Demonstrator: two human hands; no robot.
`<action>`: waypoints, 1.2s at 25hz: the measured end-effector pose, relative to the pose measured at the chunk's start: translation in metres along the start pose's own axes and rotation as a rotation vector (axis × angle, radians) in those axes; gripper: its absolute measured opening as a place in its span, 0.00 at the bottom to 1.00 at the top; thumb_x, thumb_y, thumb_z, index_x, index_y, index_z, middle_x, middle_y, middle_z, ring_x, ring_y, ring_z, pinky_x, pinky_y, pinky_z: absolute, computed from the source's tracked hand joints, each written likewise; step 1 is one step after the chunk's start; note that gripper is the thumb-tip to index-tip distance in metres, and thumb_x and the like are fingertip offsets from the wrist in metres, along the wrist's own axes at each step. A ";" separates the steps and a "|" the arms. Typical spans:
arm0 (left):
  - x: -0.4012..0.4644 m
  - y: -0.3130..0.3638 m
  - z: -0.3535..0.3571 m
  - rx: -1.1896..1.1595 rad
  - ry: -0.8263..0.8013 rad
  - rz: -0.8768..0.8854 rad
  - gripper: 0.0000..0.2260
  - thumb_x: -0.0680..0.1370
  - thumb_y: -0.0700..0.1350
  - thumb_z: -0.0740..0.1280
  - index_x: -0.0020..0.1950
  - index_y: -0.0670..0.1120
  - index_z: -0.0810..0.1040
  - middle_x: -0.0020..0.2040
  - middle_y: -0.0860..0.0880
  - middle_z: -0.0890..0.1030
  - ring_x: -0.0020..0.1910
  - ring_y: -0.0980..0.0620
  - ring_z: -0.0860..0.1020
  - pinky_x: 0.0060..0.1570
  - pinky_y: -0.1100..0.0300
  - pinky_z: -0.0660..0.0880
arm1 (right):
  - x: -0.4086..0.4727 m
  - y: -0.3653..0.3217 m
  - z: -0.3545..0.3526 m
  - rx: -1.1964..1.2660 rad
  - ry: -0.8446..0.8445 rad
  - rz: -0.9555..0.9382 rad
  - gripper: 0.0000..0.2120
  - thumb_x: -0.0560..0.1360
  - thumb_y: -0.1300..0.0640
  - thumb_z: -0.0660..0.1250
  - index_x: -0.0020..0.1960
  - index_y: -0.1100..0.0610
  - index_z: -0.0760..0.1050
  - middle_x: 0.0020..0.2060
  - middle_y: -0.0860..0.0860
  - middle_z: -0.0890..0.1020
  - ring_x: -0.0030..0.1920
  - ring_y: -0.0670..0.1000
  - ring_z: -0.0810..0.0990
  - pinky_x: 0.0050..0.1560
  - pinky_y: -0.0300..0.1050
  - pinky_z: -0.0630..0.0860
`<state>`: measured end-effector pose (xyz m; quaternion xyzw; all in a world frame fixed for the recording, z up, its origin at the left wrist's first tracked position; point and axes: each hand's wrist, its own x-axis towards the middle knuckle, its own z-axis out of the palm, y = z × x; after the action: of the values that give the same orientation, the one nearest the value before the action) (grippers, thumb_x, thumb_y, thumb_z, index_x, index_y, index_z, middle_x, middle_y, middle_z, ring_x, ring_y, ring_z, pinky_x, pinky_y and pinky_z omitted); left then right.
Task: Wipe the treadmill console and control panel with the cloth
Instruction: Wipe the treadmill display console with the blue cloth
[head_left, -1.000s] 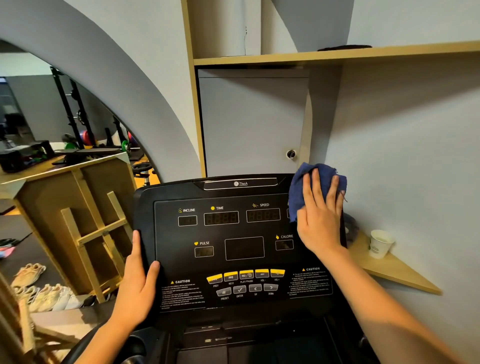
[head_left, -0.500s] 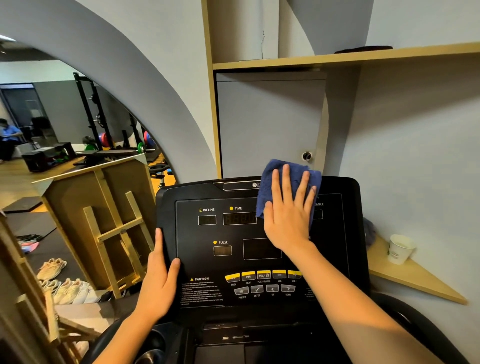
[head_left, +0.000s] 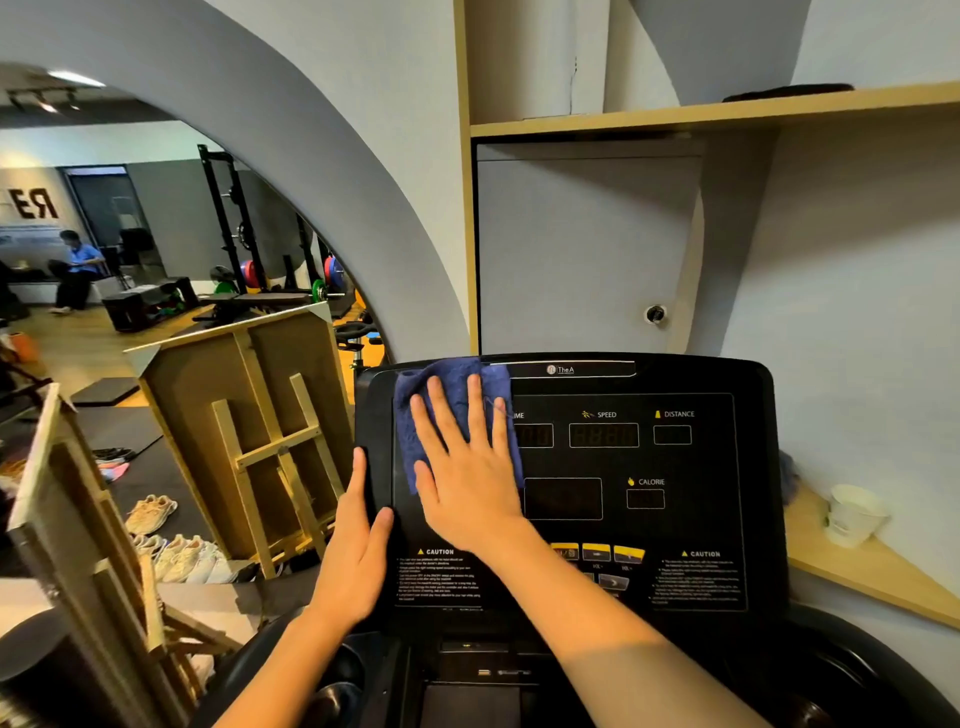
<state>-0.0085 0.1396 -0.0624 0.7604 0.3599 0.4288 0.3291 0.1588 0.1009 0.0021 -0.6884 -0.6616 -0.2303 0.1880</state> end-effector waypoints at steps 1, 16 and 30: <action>0.000 -0.001 0.000 -0.027 -0.002 0.004 0.31 0.80 0.60 0.55 0.79 0.66 0.42 0.79 0.67 0.49 0.78 0.62 0.52 0.76 0.52 0.55 | -0.005 -0.006 0.004 0.005 -0.018 -0.039 0.35 0.81 0.45 0.54 0.82 0.53 0.44 0.82 0.54 0.42 0.79 0.64 0.35 0.76 0.68 0.47; 0.002 0.000 0.004 -0.077 -0.012 0.006 0.35 0.76 0.71 0.52 0.79 0.64 0.43 0.78 0.67 0.52 0.73 0.72 0.57 0.70 0.62 0.59 | -0.092 0.004 0.023 0.069 -0.166 -0.231 0.31 0.82 0.48 0.53 0.82 0.48 0.45 0.82 0.48 0.46 0.81 0.56 0.38 0.78 0.59 0.44; 0.000 0.002 0.002 -0.057 -0.020 -0.015 0.32 0.77 0.69 0.51 0.78 0.68 0.40 0.80 0.65 0.50 0.79 0.58 0.53 0.76 0.46 0.56 | -0.149 0.080 0.022 -0.092 -0.092 -0.041 0.40 0.75 0.51 0.65 0.82 0.49 0.49 0.82 0.49 0.50 0.81 0.58 0.48 0.76 0.58 0.52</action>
<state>-0.0062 0.1385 -0.0612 0.7524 0.3498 0.4287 0.3574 0.2369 -0.0139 -0.0972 -0.6923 -0.6724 -0.2323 0.1209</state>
